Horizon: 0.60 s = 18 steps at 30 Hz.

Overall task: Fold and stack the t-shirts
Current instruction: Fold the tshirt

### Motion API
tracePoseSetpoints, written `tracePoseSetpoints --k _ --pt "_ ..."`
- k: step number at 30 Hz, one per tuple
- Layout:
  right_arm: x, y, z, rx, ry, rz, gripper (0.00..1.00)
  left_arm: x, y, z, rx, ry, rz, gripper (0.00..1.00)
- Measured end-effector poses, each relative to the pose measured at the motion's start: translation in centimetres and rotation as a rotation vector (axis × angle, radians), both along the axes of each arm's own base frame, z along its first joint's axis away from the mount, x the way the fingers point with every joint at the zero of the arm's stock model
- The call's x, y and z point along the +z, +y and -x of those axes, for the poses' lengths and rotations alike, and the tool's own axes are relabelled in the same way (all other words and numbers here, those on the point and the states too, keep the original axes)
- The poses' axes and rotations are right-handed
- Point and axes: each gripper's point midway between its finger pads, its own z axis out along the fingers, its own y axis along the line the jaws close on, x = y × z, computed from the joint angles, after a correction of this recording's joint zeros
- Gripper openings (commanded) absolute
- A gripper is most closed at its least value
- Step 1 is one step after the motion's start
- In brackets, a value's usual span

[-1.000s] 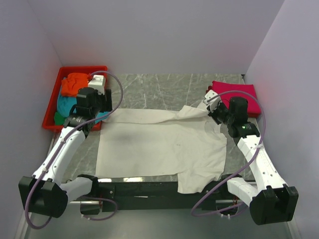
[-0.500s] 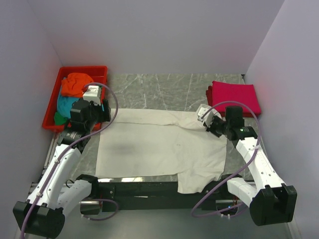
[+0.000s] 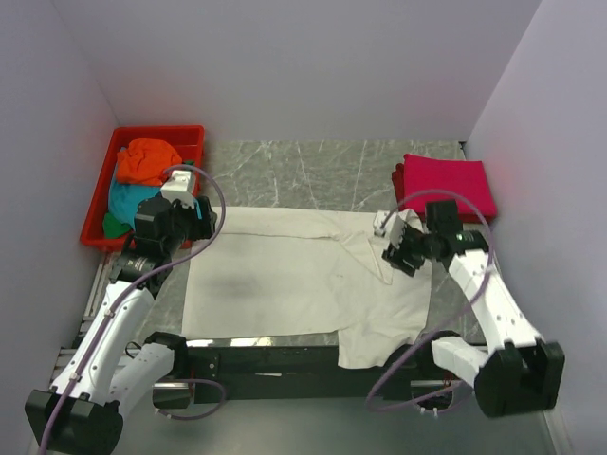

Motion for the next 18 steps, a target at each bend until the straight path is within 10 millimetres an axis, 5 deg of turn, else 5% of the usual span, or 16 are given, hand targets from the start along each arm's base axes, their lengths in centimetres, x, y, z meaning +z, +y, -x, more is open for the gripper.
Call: tracePoseSetpoints --k 4,7,13,18 --pt "1.6 2.7 -5.6 -0.062 0.100 -0.100 0.65 0.0 -0.3 0.1 -0.016 -0.001 0.007 0.70" --pt "-0.2 5.0 -9.5 -0.089 0.198 -0.128 0.65 0.0 -0.4 0.3 -0.025 -0.004 0.011 0.70" --pt "-4.5 6.8 -12.5 -0.163 0.356 -0.113 0.66 0.3 -0.7 0.5 -0.043 -0.011 0.019 0.70" --pt "-5.2 6.7 -13.9 -0.201 0.371 -0.089 0.65 0.2 -1.0 0.5 -0.060 -0.007 0.025 0.71"
